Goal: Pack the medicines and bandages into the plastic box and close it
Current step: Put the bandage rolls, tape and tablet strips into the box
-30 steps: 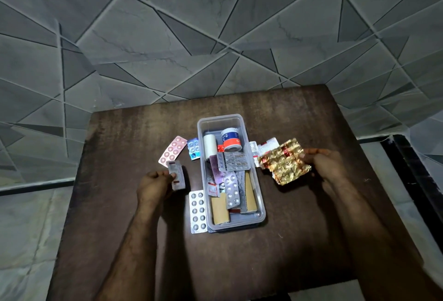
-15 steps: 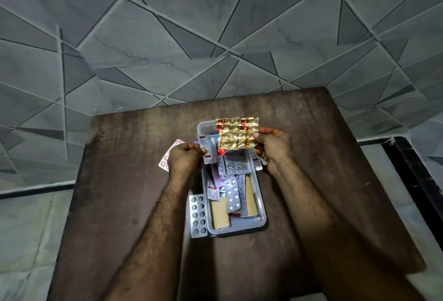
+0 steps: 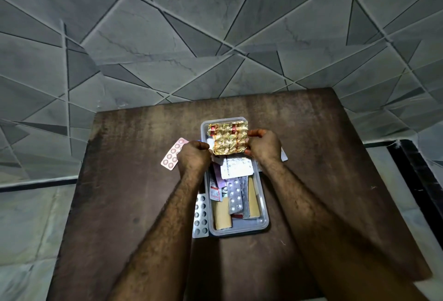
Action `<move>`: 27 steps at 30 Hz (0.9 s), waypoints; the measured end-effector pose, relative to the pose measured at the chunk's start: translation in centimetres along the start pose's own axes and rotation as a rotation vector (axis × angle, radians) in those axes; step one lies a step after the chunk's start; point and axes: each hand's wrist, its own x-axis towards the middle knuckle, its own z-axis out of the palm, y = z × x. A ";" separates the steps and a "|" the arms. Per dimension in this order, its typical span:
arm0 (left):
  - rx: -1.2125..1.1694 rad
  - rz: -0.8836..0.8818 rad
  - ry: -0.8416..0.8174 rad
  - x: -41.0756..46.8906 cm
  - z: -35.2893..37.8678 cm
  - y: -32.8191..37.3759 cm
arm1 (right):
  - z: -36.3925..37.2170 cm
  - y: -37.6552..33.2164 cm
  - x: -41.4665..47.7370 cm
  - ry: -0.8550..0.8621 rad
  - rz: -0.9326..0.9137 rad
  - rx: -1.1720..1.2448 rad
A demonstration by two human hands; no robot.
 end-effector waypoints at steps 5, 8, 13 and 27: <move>0.094 0.097 0.161 -0.3 -1.1 0.9 | -1.2 0.1 0.9 0.058 -0.149 -0.241; 0.181 0.074 0.293 0.3 -2.8 0.5 | -2.9 0.0 1.6 0.090 -0.188 -0.375; 0.401 0.002 0.251 1.4 -5.1 -1.5 | -5.7 2.7 3.7 0.046 -0.128 -0.596; 0.757 0.121 0.134 3.6 -4.4 -4.1 | -5.6 6.4 4.5 0.027 -0.190 -0.965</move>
